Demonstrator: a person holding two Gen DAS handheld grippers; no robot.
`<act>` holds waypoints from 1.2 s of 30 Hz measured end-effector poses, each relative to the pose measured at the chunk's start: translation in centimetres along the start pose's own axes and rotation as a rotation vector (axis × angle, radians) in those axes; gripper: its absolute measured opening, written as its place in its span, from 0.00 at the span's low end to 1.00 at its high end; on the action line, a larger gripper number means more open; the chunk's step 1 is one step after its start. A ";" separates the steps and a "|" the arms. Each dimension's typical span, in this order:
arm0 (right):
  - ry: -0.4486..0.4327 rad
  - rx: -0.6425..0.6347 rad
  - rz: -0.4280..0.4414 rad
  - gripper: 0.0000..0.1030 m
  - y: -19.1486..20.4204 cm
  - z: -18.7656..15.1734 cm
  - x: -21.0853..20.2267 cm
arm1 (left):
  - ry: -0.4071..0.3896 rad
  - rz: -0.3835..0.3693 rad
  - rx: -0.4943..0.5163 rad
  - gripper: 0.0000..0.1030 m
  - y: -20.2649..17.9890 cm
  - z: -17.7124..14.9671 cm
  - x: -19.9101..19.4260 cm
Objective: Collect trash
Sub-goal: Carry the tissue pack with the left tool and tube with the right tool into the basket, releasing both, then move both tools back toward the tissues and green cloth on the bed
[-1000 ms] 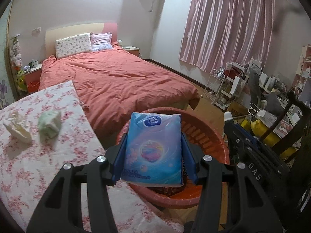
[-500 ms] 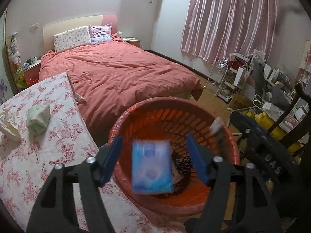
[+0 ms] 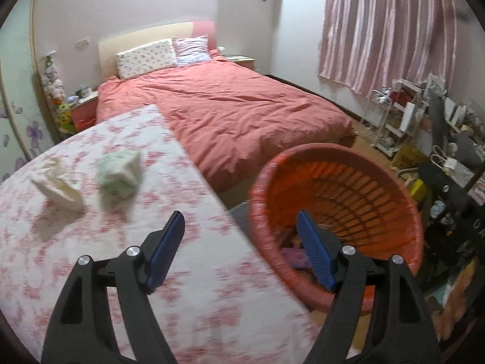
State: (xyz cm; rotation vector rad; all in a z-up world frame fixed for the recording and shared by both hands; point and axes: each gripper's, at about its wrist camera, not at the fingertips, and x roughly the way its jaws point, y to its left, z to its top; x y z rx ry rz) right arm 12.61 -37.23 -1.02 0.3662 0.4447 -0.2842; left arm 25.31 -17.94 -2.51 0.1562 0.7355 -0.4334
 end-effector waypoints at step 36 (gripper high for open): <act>0.367 -0.205 0.229 0.61 24.3 -3.1 15.1 | -0.032 0.312 -0.387 0.86 28.3 -2.6 -4.0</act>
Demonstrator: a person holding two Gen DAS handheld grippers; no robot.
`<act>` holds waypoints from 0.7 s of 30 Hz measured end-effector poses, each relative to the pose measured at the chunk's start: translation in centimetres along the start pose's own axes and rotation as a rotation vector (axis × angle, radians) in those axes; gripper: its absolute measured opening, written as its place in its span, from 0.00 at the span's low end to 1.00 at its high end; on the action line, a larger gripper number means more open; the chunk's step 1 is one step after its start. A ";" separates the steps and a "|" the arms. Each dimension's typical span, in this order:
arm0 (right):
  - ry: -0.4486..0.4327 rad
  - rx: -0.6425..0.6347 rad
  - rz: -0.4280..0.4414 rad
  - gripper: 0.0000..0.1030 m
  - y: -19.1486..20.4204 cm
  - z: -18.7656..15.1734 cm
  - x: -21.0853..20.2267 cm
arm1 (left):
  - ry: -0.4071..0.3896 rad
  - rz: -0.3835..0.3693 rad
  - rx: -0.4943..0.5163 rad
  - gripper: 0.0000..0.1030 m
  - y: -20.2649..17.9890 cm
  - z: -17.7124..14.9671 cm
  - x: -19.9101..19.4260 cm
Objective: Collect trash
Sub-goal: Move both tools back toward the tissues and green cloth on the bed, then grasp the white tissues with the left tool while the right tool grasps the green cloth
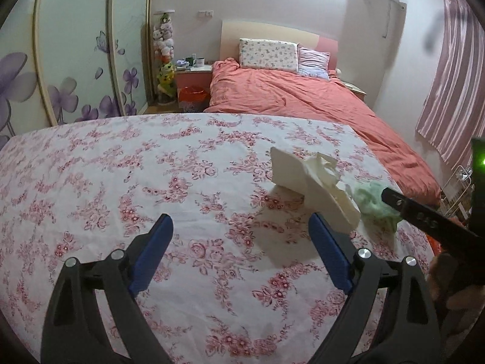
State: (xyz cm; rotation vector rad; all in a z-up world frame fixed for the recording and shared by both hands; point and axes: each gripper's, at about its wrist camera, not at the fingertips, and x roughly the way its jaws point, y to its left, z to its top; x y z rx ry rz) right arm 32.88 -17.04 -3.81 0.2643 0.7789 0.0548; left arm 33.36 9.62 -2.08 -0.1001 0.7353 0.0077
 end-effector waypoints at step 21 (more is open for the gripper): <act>-0.038 -0.038 -0.018 0.11 -1.8 -2.4 -5.0 | 0.055 -0.057 -0.033 0.89 -7.6 1.5 4.9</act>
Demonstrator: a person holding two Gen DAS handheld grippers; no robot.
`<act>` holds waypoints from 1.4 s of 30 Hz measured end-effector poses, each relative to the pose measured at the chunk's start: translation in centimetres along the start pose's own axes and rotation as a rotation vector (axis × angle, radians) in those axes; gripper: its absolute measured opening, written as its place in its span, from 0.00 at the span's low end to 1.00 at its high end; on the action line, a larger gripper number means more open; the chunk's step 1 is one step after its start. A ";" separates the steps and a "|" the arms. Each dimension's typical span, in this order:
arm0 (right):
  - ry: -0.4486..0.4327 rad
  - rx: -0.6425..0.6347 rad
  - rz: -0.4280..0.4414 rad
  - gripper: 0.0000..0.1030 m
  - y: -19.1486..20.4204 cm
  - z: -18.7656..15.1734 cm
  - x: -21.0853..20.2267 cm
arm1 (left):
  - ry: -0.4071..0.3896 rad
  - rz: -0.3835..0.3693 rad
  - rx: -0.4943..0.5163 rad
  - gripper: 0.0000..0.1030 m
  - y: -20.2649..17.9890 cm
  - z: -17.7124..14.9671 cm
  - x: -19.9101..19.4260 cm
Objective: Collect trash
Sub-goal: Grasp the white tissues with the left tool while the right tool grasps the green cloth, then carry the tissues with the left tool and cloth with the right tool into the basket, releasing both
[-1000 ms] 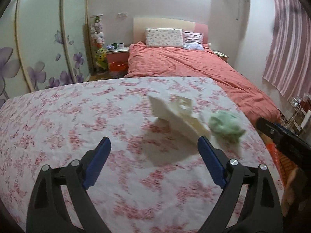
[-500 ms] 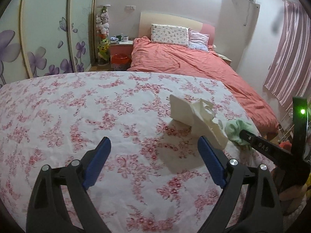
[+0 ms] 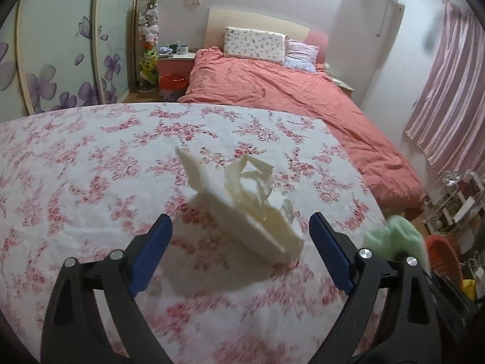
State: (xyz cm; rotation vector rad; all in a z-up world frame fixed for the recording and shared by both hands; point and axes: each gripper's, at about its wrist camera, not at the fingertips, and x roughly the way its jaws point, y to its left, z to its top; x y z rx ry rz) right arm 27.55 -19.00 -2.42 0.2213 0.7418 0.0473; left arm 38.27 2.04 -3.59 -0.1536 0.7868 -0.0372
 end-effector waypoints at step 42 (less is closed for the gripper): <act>-0.245 0.013 -0.104 0.11 -4.6 -3.3 -11.5 | -0.085 -0.211 0.243 0.39 -3.8 -3.2 -11.5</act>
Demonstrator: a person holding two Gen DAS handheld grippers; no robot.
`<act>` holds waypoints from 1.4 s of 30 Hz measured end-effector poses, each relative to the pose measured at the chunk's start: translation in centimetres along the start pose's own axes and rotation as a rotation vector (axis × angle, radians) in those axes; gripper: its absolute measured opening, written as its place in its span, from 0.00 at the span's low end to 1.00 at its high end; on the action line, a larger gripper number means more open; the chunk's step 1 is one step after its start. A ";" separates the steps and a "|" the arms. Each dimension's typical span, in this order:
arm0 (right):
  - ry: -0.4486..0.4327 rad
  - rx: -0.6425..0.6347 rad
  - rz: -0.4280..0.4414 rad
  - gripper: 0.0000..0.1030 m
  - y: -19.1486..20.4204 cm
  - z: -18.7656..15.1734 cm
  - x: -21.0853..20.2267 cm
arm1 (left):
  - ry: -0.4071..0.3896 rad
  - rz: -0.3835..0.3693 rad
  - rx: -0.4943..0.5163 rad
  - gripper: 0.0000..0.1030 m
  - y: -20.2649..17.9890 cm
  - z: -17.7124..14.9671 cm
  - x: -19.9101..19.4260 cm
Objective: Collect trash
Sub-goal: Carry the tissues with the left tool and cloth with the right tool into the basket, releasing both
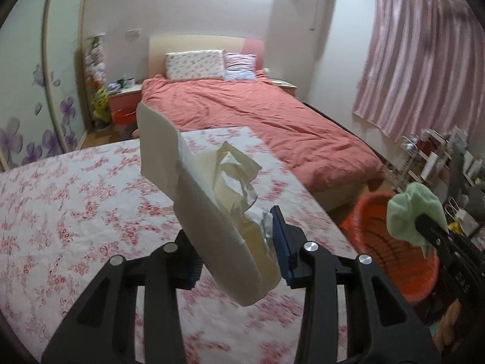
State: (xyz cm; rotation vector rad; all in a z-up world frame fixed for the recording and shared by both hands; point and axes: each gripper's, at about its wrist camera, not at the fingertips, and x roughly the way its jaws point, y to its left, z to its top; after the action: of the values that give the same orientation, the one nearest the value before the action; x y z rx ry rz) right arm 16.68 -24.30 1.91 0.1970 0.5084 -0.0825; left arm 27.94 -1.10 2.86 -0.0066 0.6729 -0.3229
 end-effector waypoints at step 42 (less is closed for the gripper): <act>-0.164 0.142 -0.281 0.12 -12.0 -2.4 -4.3 | 0.053 -0.292 0.223 0.39 -21.3 -3.2 1.5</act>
State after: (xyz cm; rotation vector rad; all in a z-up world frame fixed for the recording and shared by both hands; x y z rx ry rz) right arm 10.29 -35.37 -0.03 0.2542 0.3637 -0.4062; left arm 20.89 -21.51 1.76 0.1179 0.6859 -0.6799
